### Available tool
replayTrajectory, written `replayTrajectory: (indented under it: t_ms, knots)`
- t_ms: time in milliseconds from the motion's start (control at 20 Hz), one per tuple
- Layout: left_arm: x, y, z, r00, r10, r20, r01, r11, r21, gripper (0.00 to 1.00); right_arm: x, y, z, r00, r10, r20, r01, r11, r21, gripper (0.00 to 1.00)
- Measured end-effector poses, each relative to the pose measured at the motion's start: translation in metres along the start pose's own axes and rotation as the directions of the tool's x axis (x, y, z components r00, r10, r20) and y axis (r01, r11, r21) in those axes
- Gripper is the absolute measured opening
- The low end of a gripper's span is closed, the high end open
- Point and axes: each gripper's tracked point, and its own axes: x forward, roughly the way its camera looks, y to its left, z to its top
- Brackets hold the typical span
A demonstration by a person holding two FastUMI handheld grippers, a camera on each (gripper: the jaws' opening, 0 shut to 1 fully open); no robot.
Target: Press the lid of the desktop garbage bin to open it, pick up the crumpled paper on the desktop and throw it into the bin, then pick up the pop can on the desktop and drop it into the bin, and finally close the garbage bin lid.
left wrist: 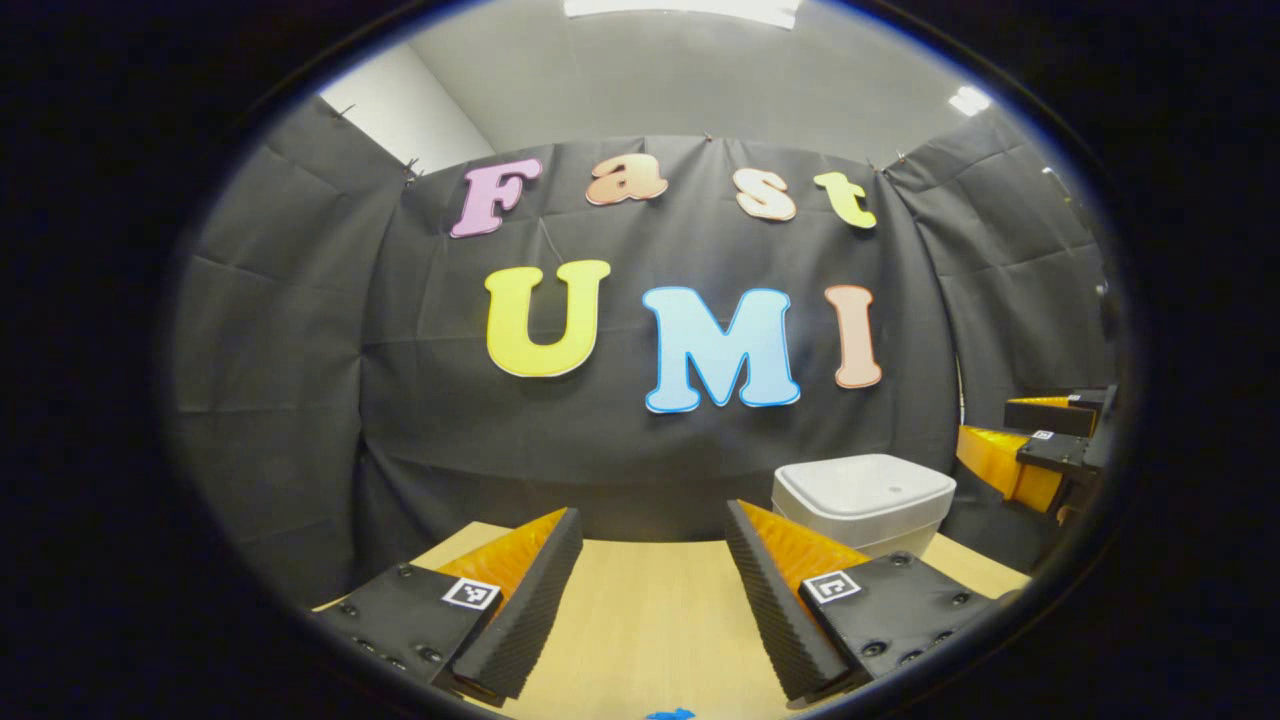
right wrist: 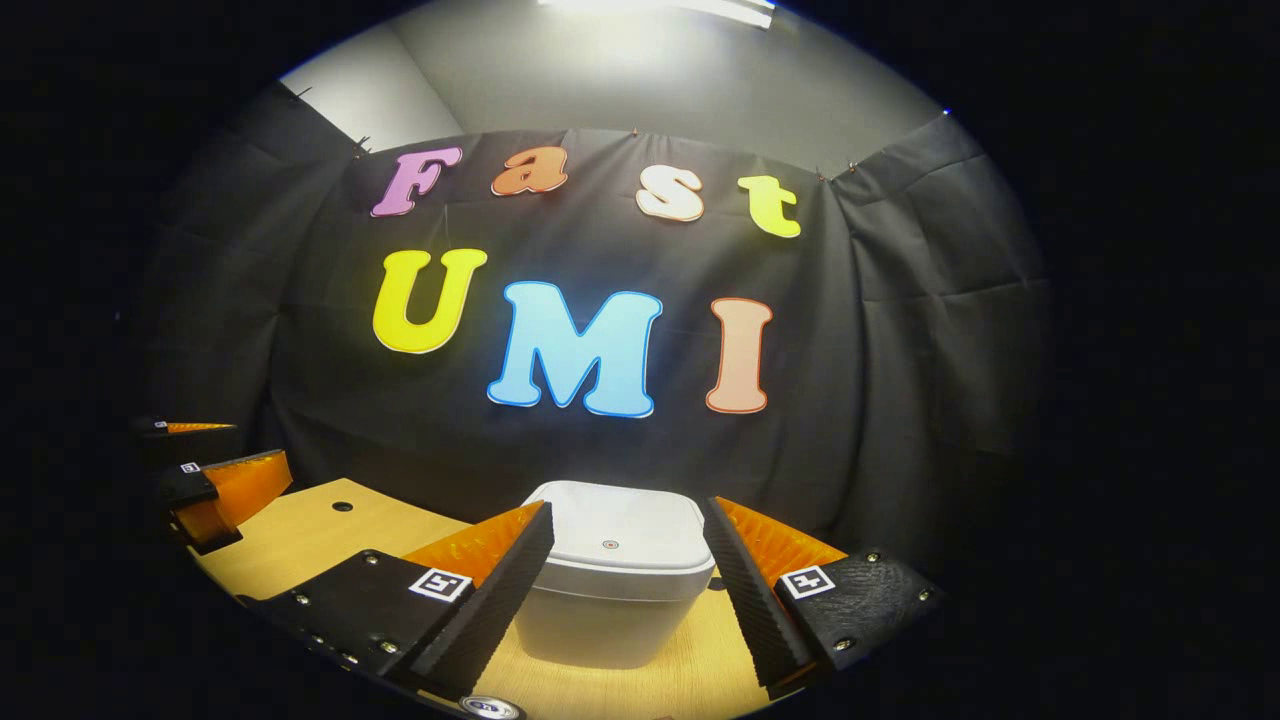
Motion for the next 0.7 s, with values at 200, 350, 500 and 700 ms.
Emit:
replayTrajectory:
  t_ms: [200,350,500,700]
  knots:
    - [0.004,0.001,-0.003,1.0,0.0,-0.006,0.0,1.0,-0.008,1.0,0.004,0.002,-0.003,1.0,0.005,-0.01,-0.005,1.0,-0.001,0.96]
    - [0.006,0.004,-0.006,1.0,0.003,-0.013,-0.003,1.0,-0.011,1.0,0.009,0.004,-0.007,1.0,0.008,-0.021,-0.008,1.0,-0.002,0.92]
    - [0.01,0.007,-0.009,1.0,0.008,-0.019,-0.009,1.0,-0.011,1.0,0.015,0.005,-0.013,0.999,0.016,-0.04,-0.016,1.0,0.005,0.74]
    - [0.015,0.012,-0.01,1.0,0.015,-0.025,-0.015,1.0,-0.007,0.94,0.027,0.012,-0.023,0.996,0.043,-0.074,-0.041,0.999,0.025,0.5]
